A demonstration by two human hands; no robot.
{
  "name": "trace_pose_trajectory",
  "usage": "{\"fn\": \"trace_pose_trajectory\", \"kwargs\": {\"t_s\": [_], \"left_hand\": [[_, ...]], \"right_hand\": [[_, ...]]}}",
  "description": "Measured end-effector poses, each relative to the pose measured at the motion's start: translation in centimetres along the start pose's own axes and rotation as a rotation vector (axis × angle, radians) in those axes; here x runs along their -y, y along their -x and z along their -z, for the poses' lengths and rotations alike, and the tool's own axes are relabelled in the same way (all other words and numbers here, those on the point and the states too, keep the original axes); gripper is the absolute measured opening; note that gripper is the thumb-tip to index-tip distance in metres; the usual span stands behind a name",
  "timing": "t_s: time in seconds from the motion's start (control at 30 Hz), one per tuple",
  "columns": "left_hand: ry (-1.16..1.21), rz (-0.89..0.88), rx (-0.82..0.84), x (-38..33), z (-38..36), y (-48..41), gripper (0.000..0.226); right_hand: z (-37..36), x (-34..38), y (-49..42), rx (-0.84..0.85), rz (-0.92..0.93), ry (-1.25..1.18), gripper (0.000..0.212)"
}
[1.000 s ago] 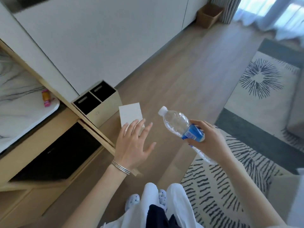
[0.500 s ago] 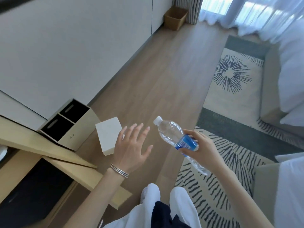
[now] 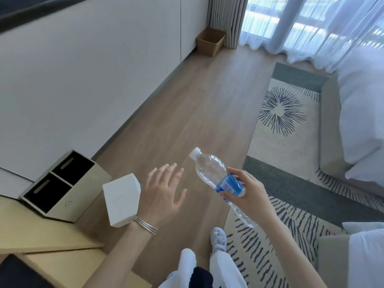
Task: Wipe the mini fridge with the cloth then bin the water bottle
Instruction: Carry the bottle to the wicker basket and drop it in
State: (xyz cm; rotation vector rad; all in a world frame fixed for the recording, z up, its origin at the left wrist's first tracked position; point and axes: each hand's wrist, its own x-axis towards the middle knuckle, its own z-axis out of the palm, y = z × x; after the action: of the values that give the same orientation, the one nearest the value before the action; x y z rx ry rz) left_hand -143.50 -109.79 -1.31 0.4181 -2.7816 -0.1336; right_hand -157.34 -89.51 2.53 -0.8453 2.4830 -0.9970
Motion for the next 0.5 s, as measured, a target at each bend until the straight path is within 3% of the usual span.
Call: {"fn": "trace_pose_trajectory", "kwargs": {"t_s": [0.27, 0.5], "left_hand": [[0.028, 0.072, 0.107, -5.1, -4.5, -9.0, 0.052], [0.018, 0.072, 0.075, -7.6, -6.5, -17.7, 0.052]], "right_hand": [[6.0, -6.4, -7.7, 0.075, -0.026, 0.016, 0.059], [11.8, -9.4, -15.8, 0.079, 0.028, 0.041, 0.057]]}}
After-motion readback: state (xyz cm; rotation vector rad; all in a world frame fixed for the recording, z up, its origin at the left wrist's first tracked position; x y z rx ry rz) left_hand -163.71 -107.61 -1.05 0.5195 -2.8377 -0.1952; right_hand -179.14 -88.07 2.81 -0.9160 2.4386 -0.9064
